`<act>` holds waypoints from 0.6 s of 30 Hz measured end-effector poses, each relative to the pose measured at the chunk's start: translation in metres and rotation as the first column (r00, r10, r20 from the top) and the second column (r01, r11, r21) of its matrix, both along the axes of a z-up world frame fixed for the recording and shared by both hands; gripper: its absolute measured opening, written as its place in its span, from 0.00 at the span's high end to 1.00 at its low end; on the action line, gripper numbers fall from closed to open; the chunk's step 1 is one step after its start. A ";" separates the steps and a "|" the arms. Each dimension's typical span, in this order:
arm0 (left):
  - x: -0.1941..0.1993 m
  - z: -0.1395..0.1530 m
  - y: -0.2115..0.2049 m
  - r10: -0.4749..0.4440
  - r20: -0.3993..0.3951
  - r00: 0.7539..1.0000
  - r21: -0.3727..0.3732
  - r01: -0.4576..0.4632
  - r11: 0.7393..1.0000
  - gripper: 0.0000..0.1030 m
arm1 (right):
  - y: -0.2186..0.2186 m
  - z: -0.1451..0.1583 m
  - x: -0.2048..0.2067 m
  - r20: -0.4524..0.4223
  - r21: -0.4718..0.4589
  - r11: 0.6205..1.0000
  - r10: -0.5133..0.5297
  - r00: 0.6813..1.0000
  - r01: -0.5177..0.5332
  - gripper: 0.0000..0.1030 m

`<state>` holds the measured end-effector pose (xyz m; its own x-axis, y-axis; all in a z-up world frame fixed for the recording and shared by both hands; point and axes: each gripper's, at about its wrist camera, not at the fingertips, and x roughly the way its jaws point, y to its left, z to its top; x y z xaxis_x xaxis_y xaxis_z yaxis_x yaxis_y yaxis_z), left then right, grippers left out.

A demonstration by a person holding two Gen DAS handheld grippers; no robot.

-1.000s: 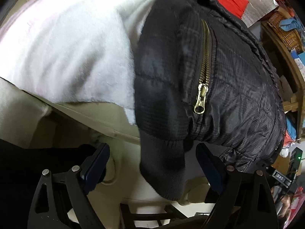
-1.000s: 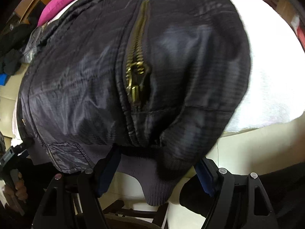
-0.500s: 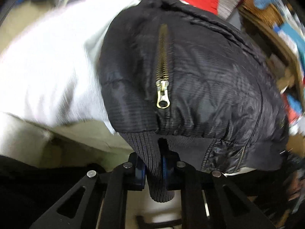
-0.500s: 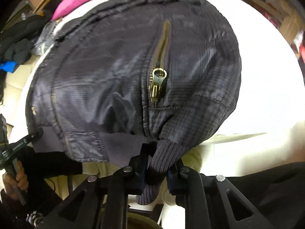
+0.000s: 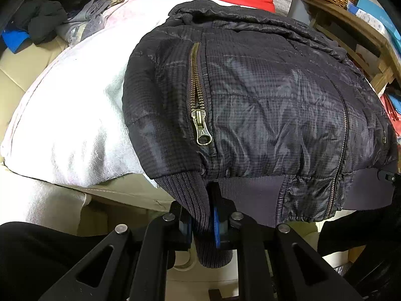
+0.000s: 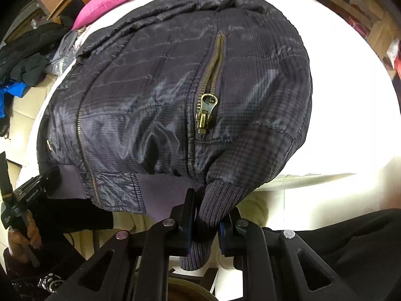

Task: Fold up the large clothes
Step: 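Lift the hem with both grippers and fold it toward the collar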

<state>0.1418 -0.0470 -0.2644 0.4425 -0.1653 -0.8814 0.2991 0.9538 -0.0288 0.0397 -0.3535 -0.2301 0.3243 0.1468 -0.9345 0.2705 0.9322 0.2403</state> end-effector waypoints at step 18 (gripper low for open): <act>0.024 -0.029 0.012 0.036 -0.145 0.989 -0.078 -0.048 0.996 0.40 | -0.029 -0.054 0.030 -0.103 0.162 0.978 -0.117 0.988 0.132 0.18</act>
